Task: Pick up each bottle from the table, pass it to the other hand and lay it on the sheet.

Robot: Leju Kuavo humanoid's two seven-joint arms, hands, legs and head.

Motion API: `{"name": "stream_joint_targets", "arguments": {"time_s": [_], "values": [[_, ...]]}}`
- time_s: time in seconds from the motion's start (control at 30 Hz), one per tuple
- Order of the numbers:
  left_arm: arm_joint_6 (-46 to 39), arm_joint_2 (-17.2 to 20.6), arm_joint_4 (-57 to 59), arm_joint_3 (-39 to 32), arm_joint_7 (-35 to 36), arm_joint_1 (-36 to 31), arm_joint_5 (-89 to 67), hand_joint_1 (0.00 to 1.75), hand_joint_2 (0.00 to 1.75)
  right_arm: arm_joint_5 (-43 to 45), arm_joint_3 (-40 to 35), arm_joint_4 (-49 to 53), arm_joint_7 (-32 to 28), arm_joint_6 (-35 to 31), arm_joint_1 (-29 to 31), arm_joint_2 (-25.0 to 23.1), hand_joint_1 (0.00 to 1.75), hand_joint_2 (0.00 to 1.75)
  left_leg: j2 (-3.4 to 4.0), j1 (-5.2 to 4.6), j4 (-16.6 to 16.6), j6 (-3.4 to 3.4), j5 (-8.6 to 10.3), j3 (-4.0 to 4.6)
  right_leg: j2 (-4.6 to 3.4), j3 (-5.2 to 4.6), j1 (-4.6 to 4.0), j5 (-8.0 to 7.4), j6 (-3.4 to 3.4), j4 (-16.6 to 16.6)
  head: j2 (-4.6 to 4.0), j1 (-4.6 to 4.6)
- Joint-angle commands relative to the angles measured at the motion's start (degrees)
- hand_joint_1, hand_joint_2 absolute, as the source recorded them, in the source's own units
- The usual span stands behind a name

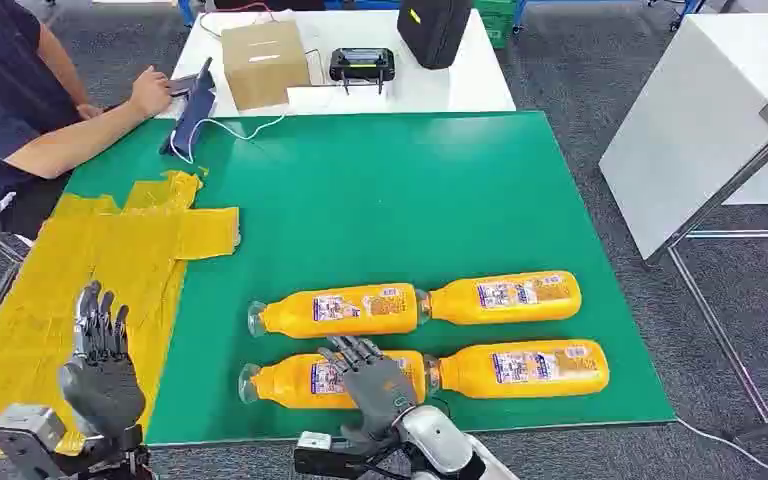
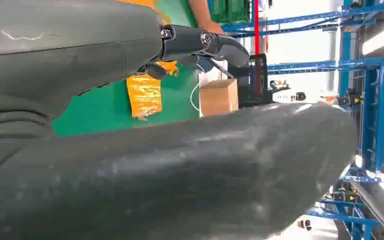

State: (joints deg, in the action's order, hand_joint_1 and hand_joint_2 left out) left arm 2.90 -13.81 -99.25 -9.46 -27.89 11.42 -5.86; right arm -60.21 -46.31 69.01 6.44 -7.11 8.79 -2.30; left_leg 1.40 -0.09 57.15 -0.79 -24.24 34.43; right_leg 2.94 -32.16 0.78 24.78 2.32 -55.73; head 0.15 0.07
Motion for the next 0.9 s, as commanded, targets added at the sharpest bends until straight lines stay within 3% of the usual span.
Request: {"name": "stream_joint_targets", "arguments": {"time_s": [0.03,0.9], "values": [[1.01,-0.68,1.46,-1.67,1.59,-1.17,1.08,0.00,0.00,-2.45,-2.26,-15.08,4.28,1.44,4.80,1.91,0.00,1.75,-0.11,0.05,-0.11,0.04,-0.01,-0.27,-0.16,0.29,-0.02,0.00,-0.06,0.16,0.00,0.02],[1.41,-0.84,0.90,-2.31,2.02,-0.75,1.60,0.00,0.00,-5.17,0.11,-12.78,6.57,1.47,3.52,2.67,0.00,1.75,-0.19,0.05,-0.11,0.07,-0.05,-0.91,-0.05,0.27,-0.01,0.06,-0.19,0.15,0.00,0.00]]}}
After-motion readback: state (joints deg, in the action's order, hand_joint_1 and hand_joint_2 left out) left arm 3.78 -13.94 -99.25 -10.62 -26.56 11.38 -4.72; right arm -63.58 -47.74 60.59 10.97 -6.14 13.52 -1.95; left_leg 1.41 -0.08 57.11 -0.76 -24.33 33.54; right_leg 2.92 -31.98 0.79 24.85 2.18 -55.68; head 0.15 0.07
